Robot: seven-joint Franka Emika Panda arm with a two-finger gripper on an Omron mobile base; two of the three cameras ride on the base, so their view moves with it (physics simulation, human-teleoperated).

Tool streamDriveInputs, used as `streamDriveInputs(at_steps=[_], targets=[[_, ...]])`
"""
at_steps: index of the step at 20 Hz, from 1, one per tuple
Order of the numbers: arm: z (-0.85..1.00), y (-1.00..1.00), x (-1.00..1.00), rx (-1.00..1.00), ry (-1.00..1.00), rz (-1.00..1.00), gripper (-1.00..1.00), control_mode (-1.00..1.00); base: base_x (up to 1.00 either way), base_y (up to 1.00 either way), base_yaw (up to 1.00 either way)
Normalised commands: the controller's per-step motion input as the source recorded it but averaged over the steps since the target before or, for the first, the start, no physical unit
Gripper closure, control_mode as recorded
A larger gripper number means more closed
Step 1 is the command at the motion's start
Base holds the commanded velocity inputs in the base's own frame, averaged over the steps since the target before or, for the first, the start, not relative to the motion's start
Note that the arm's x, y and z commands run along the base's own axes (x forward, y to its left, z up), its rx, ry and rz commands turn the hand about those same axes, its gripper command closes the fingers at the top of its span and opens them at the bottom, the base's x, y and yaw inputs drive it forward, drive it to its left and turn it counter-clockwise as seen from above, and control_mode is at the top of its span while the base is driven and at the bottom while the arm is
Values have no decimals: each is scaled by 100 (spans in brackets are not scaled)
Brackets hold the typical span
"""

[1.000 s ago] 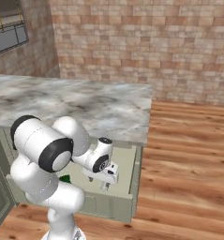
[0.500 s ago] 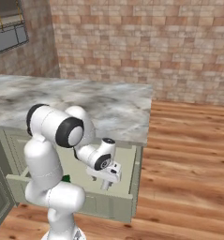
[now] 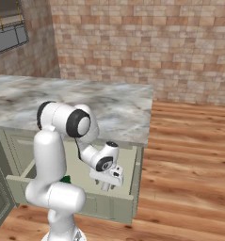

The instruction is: Restock the sink supplies by placing the sponge and soap dispenser on the counter and next to the sink. Make sure the soap dispenser is upright.

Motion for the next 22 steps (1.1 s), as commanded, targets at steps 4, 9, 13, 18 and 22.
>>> streamDriveInputs(at_steps=[4,9,13,18,22], targets=[[-22,0,0,-1,0,0,100,-100,0,0,0],[-4,0,0,0,0,0,100,-100,0,0,0],[50,0,-21,0,-3,0,100,-100,0,0,0],[100,0,-59,0,-2,0,100,-100,0,0,0],[100,0,-34,0,0,0,100,-100,0,0,0]])
